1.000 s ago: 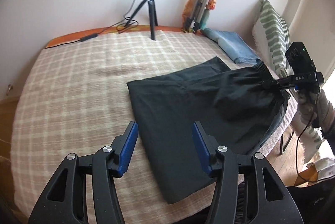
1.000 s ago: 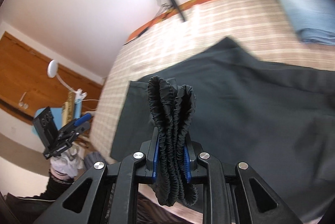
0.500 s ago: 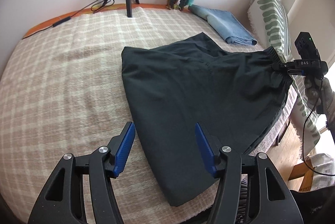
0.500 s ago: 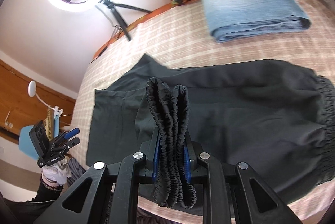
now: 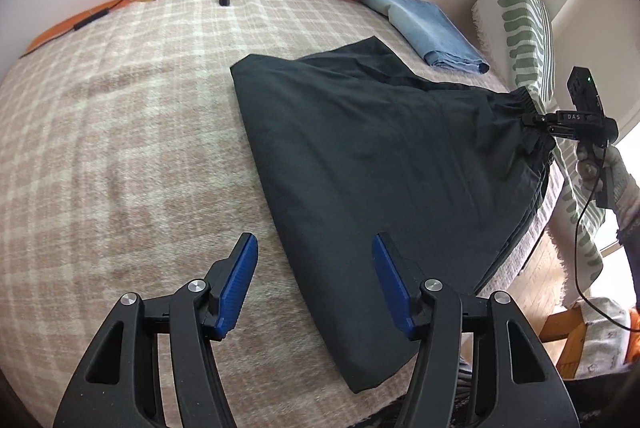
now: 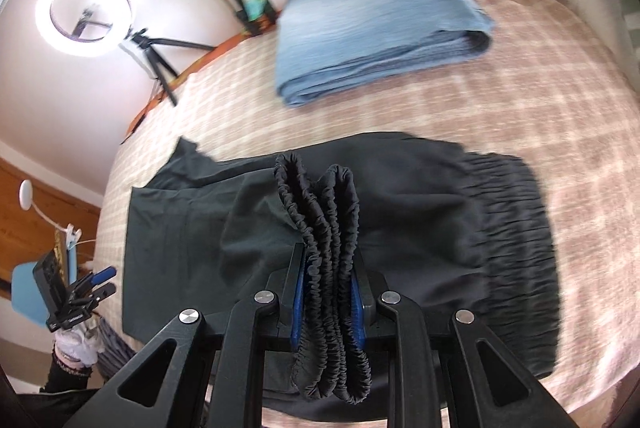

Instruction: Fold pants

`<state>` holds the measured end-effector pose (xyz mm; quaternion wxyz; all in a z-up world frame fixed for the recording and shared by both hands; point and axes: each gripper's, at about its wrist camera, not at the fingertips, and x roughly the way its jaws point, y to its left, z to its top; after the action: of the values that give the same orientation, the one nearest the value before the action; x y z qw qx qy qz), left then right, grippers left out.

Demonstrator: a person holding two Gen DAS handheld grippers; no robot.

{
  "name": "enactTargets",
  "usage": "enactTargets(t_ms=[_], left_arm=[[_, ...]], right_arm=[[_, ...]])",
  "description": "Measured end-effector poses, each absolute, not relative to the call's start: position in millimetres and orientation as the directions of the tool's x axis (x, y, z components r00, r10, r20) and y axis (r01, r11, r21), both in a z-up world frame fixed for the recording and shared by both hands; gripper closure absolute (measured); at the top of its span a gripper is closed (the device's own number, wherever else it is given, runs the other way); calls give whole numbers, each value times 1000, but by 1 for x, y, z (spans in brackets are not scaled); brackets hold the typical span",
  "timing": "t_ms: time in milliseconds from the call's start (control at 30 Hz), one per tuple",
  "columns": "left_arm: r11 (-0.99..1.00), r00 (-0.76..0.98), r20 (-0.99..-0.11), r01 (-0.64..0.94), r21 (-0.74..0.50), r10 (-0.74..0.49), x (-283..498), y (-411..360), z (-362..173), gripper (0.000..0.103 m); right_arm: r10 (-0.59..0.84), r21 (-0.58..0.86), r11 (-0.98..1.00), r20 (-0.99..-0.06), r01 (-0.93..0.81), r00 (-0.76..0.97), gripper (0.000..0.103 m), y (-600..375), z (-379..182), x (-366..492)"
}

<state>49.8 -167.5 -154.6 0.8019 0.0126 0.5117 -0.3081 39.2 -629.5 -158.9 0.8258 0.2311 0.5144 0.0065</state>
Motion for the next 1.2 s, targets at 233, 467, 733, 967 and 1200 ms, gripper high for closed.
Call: enactTargets(t_ms=[233, 467, 733, 967, 1200], left_arm=[[797, 233, -832, 496, -345, -504, 44, -182, -167, 44], [811, 235, -831, 460, -362, -504, 35, -179, -175, 44], [819, 272, -800, 401, -410, -534, 29, -170, -176, 48], [782, 323, -721, 374, -498, -613, 26, -161, -172, 87], [778, 383, -689, 438, -451, -615, 13, -180, -160, 88]], right_arm=[[195, 343, 901, -868, 267, 457, 75, -650, -173, 39], [-9, 129, 953, -892, 273, 453, 51, -632, -154, 34], [-35, 112, 971, -805, 210, 592, 36, -581, -100, 34], [244, 301, 954, -773, 0, 585, 33, -502, -91, 66], [429, 399, 903, -800, -160, 420, 32, -395, -113, 122]])
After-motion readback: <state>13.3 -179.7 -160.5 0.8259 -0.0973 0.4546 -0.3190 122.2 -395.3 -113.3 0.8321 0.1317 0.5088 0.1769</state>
